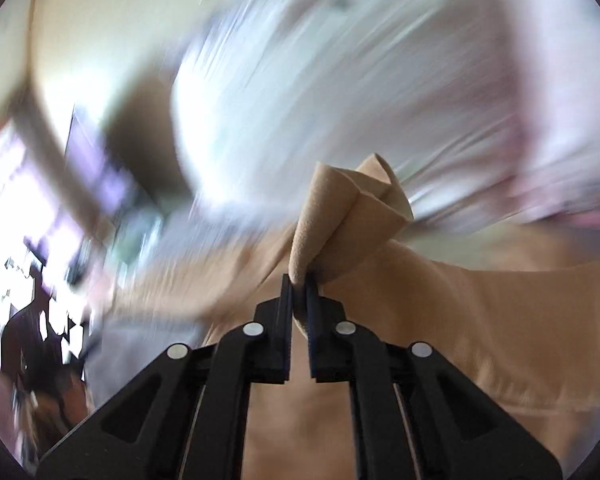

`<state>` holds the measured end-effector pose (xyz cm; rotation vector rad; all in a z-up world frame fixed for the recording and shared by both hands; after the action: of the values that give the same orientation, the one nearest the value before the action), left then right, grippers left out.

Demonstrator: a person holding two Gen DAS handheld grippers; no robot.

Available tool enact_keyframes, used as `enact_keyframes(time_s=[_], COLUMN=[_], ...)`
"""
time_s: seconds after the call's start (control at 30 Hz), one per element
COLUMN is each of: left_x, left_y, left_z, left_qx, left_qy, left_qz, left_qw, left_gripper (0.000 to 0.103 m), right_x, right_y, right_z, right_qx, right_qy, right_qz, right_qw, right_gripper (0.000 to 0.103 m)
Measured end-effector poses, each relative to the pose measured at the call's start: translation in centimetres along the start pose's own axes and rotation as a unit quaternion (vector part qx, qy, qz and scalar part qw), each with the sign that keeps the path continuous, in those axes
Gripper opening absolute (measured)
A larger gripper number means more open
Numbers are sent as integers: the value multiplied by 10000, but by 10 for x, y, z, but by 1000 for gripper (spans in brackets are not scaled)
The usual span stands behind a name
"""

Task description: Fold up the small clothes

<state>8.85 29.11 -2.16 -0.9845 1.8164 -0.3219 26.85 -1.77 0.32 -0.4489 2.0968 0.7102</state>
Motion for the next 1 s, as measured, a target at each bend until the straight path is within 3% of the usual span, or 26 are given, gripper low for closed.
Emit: enact_keyframes(time_s=[0.03, 0.07, 0.1, 0.2, 0.23, 0.43, 0.57, 0.67, 0.83, 0.93, 1.0], left_x=[-2, -6, -10, -22, -27, -46, -61, -68, -75, -85, -89], left_y=[7, 14, 20, 38, 46, 82, 99, 102, 118, 107, 69], left_z=[2, 3, 3, 2, 3, 20, 27, 37, 53, 57, 55], left_qx=[-65, -131, -214, -292, -347, -456, -427, -581, -824, -921, -629], left_qy=[20, 8, -23, -108, -141, -76, -51, 33, 216, 160, 105], left_qz=[-80, -120, -137, -309, -427, -1272, -1857, -1772, -1803, -1462, -1036], left_qw=[9999, 9998, 9997, 9990, 9984, 9908, 9817, 9825, 9799, 9848, 9926], left_gripper=[101, 100, 99, 99, 98, 83, 79, 71, 9, 7, 7], right_x=[22, 35, 39, 29, 21, 15, 13, 9, 12, 17, 18], right_y=[17, 27, 30, 19, 11, -19, -32, -44, -59, -73, -82], right_z=[29, 39, 44, 32, 19, -33, -55, -79, -102, -119, -131], right_qx=[-200, -314, -388, -297, -227, 12, -48, -127, -106, 12, 129], right_qy=[564, 799, 899, 583, 380, -57, -225, -536, -725, -790, -891], right_qz=[12, 89, 165, 286, 353, 693, 853, 1009, 1095, 1080, 1061], right_qw=[9982, 9963, 9951, 9974, 9984, 9976, 9961, 9934, 9913, 9910, 9903], right_gripper=[14, 17, 28, 61, 63, 72, 74, 79, 80, 80, 80])
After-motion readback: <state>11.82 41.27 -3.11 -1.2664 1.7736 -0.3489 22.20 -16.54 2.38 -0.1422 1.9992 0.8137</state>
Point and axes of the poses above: each gripper's, at about its wrist camera, not at the fingertips, and z roughly the way its jaws point, y to its left, x to its underside, the point moved 9 cm from there along z, roughly the way its jaws point, and after that the axes turned 11 degrees about -y, right-handed, at the moved point
